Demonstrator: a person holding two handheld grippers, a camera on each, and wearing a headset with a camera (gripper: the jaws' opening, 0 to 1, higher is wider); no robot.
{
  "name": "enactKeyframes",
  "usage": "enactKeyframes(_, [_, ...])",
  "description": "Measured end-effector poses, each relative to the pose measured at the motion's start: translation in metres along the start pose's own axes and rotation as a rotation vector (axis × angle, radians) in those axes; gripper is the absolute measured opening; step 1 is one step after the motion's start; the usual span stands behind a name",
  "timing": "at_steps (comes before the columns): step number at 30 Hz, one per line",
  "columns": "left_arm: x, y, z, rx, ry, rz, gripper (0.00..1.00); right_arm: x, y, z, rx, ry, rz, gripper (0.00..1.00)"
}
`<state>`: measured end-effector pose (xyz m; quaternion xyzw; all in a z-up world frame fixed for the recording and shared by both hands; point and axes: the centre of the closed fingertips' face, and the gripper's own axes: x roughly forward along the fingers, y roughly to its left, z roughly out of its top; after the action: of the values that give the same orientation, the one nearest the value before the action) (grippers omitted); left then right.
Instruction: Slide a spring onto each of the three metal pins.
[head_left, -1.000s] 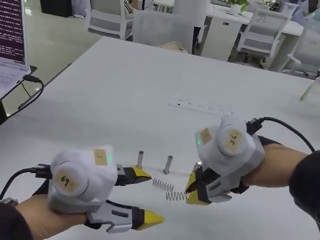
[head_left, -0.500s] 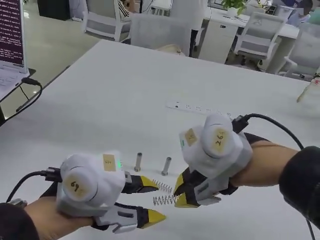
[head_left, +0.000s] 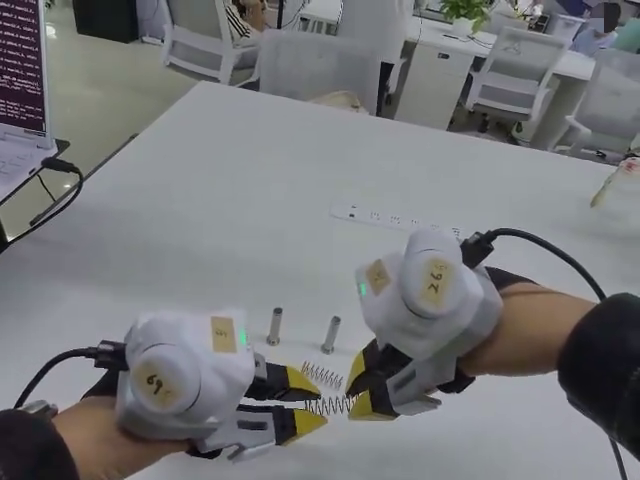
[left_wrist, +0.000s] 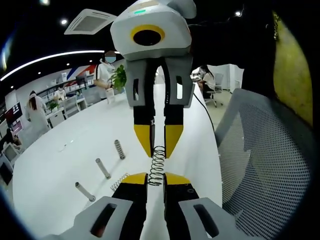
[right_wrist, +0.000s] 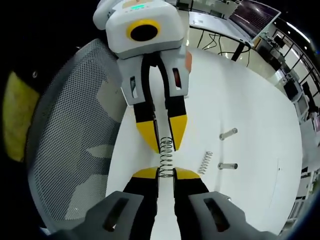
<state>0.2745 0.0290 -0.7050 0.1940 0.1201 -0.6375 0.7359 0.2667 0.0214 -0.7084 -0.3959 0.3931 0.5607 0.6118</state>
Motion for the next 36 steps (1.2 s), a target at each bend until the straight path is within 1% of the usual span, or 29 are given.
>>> enactKeyframes(7, [0.001,-0.003,0.000,0.010,0.005,-0.005,0.04,-0.004,0.002,0.001,-0.002,0.003,-0.002,0.08])
enactKeyframes(9, [0.001,-0.004,-0.002,0.017,0.013,-0.008,0.03,-0.006,0.002,0.004,-0.009,0.003,-0.004,0.08])
enactKeyframes(13, [0.000,-0.004,-0.001,0.016,0.012,-0.009,0.03,-0.008,0.004,0.008,-0.025,0.012,-0.007,0.08])
enactKeyframes(18, [-0.002,-0.003,0.000,0.020,0.007,-0.012,0.02,-0.009,0.002,0.009,-0.028,-0.003,-0.012,0.08])
enactKeyframes(23, [-0.002,-0.003,0.001,0.018,0.003,-0.016,0.02,-0.010,0.001,0.008,0.015,-0.057,0.003,0.08])
enactKeyframes(25, [-0.003,-0.002,0.001,0.013,0.001,-0.015,0.02,-0.010,0.002,0.010,0.037,-0.099,0.008,0.08])
enactKeyframes(26, [-0.003,-0.002,0.001,0.011,-0.001,-0.015,0.02,-0.010,0.001,0.009,0.045,-0.111,0.008,0.08])
enactKeyframes(28, [-0.004,-0.002,0.001,0.006,-0.007,-0.016,0.02,-0.012,0.001,0.011,0.076,-0.163,0.016,0.09])
enactKeyframes(31, [-0.005,-0.002,0.002,-0.003,-0.016,-0.018,0.02,-0.014,-0.001,0.012,0.101,-0.205,0.016,0.09])
enactKeyframes(32, [-0.005,-0.001,0.002,-0.004,-0.018,-0.017,0.02,-0.015,-0.001,0.014,0.124,-0.238,0.023,0.09])
enactKeyframes(34, [-0.005,-0.002,0.004,-0.008,-0.028,-0.017,0.02,-0.015,-0.001,0.014,0.143,-0.263,0.026,0.11])
enactKeyframes(36, [-0.005,-0.002,0.004,-0.010,-0.028,-0.018,0.02,-0.015,-0.002,0.012,0.159,-0.268,0.026,0.12])
